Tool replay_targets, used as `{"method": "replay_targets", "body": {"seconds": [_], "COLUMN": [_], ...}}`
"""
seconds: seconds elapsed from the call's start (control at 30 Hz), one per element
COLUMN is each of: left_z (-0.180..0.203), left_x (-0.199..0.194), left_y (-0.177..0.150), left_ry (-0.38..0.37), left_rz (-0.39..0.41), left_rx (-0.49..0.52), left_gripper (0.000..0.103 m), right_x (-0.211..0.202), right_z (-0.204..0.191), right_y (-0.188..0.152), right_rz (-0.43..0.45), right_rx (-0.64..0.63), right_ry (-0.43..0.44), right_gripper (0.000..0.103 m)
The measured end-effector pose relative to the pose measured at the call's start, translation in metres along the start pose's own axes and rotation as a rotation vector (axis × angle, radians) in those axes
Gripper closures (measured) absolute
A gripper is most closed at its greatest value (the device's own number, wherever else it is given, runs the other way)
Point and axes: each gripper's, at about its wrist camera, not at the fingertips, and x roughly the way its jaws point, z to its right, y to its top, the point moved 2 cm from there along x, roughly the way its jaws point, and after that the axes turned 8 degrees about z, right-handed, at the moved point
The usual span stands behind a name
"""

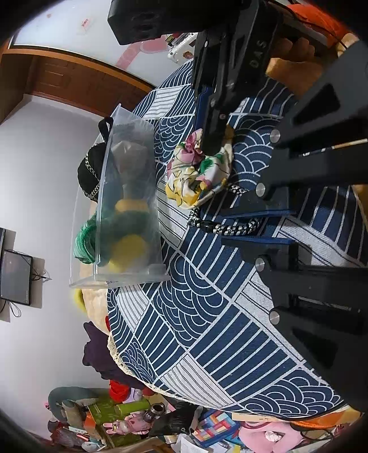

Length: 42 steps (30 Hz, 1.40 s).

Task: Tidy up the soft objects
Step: 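Grasp the black-and-white beaded cord with the left tool while the right tool grasps the floral scrunchie, then drop the cord into the clear box while the right tool releases the scrunchie into it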

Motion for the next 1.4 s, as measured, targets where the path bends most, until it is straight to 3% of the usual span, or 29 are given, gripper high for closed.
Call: {"method": "replay_targets", "body": {"seconds": [0.3,0.73,0.87,1.1,1.4], "left_z": [0.004,0.015,0.018,0.020,0.004], "left_x": [-0.015,-0.034,-0.030,-0.013,0.027], "left_y": [0.015,0.077,0.093,0.117,0.131], "left_ry": [-0.005,-0.031,-0.002,0.012,0.040], "left_rz": [0.056,0.205,0.230,0.249,0.204], "left_rx": [0.023,0.040,0.063,0.061,0.005], "left_gripper": [0.097,0.097,0.097,0.097,0.097], "right_x": [-0.024,-0.086,-0.095,-0.082,-0.037], "right_z": [0.023,0.041,0.041,0.037,0.025], "right_y": [0.007,0.038,0.056,0.083,0.099], "right_rz": [0.076,0.265,0.322,0.354,0.308], "right_rx": [0.062,0.085,0.073,0.058,0.040], "right_ry": [-0.055,-0.120,-0.139,-0.139,-0.139], "right_gripper": [0.092,0.092,0.092,0.092,0.092]}}
